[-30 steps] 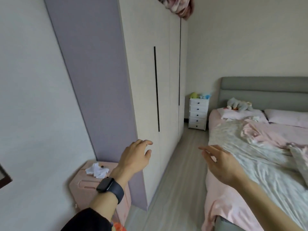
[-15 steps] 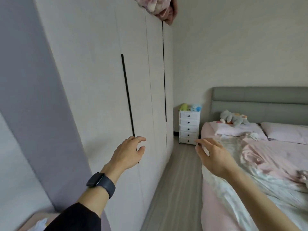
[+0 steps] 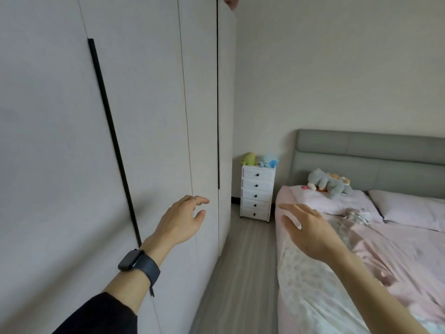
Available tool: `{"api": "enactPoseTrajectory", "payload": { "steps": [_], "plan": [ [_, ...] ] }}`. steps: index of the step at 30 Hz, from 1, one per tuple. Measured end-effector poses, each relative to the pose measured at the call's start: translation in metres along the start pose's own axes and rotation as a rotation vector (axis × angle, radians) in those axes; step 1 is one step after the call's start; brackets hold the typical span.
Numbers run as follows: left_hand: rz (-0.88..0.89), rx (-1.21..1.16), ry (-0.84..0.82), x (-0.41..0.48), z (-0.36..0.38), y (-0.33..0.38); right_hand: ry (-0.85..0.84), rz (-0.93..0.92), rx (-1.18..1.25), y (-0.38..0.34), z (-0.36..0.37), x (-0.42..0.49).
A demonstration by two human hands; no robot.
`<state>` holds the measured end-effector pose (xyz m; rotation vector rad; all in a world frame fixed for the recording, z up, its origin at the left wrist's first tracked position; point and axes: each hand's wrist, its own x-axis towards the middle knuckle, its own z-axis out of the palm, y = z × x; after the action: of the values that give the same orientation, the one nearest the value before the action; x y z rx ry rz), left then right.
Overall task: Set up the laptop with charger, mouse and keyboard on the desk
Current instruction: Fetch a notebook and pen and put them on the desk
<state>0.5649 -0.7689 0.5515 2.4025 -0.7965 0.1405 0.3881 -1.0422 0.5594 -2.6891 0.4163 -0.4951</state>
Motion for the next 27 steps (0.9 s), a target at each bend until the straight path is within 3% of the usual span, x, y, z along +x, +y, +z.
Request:
{"api": "enactPoseTrajectory", "payload": {
  "steps": [10,17,27],
  "plan": [
    [0.122,0.022,-0.052,0.281,0.066,0.011,0.046,0.17,-0.057,0.058,0.025,0.228],
    [0.177,0.031,-0.143,0.435,0.146,0.014,0.007,0.228,-0.086,0.153,0.053,0.358],
    [0.072,0.028,-0.209,0.645,0.26,0.017,-0.054,0.245,-0.04,0.291,0.085,0.571]
  ]
}}
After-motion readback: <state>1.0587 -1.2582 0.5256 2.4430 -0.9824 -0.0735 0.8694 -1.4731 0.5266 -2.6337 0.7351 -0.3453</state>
